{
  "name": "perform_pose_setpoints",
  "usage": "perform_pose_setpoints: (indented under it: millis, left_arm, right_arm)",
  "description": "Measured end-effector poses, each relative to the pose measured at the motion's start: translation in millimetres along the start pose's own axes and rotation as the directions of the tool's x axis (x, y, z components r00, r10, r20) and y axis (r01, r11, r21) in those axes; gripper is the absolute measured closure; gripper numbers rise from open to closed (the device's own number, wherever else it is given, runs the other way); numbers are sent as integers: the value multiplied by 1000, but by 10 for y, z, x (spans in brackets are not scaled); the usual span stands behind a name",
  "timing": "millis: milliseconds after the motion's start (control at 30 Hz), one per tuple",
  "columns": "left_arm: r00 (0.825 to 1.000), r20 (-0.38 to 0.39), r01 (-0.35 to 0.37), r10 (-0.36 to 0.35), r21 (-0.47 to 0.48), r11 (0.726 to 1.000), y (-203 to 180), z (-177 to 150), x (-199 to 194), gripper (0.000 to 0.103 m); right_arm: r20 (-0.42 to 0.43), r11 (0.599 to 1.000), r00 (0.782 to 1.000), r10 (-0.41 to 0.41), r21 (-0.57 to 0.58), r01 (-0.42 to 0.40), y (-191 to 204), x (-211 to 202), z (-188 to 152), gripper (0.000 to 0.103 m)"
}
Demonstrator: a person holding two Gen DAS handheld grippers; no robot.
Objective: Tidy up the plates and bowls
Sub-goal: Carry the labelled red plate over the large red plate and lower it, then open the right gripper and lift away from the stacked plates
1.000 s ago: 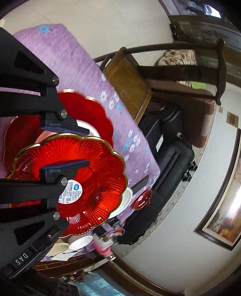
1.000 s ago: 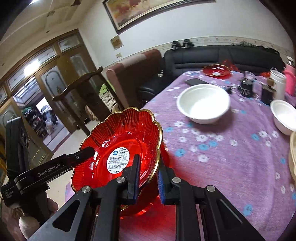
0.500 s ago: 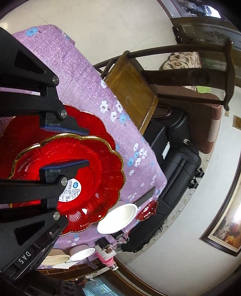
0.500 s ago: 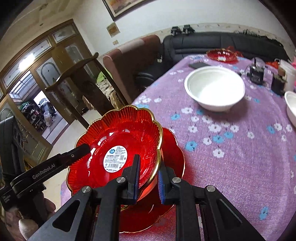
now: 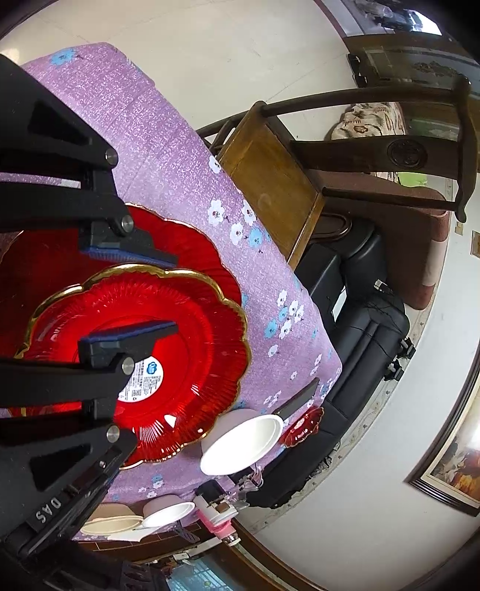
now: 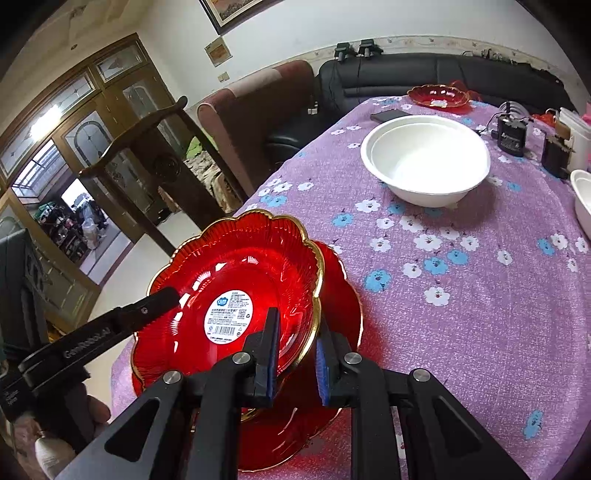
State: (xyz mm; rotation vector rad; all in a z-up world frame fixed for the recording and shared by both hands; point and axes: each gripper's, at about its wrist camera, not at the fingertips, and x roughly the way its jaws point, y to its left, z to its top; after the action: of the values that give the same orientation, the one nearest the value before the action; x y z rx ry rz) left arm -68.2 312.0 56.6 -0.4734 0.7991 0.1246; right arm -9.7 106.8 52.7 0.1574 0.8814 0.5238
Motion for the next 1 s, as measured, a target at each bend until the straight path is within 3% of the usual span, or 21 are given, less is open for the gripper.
perform_pose_setpoints:
  millis: [100, 200, 267, 333, 700, 1000]
  left_arm:
    - [1000, 19, 6, -6, 1, 1000, -12, -8, -61, 58]
    - [999, 39, 11, -11, -3, 1000, -6, -15, -127, 49]
    - [999, 47, 16, -15, -7, 1000, -4, -16, -158, 44]
    - [999, 49, 18, -18, -11, 1000, 1, -16, -171, 43]
    - [996, 86, 32, -32, -3, 999, -34, -47, -360, 43]
    - [988, 144, 43, -47, 36, 998, -184, -121, -643, 33]
  right_arm:
    - [10, 1000, 1000, -7, -5, 7, 4, -6, -7, 79]
    - [29, 1000, 1000, -10, -4, 10, 4, -29, -9, 62]
    - [47, 1000, 999, -16, -6, 17, 15, -57, -7, 46]
    - [58, 1000, 998, -23, -11, 24, 21, -72, -9, 39]
    - [36, 998, 999, -22, -56, 24, 152, 41, -71, 39]
    - [104, 1000, 994, 17, 15, -19, -46, -275, -62, 31]
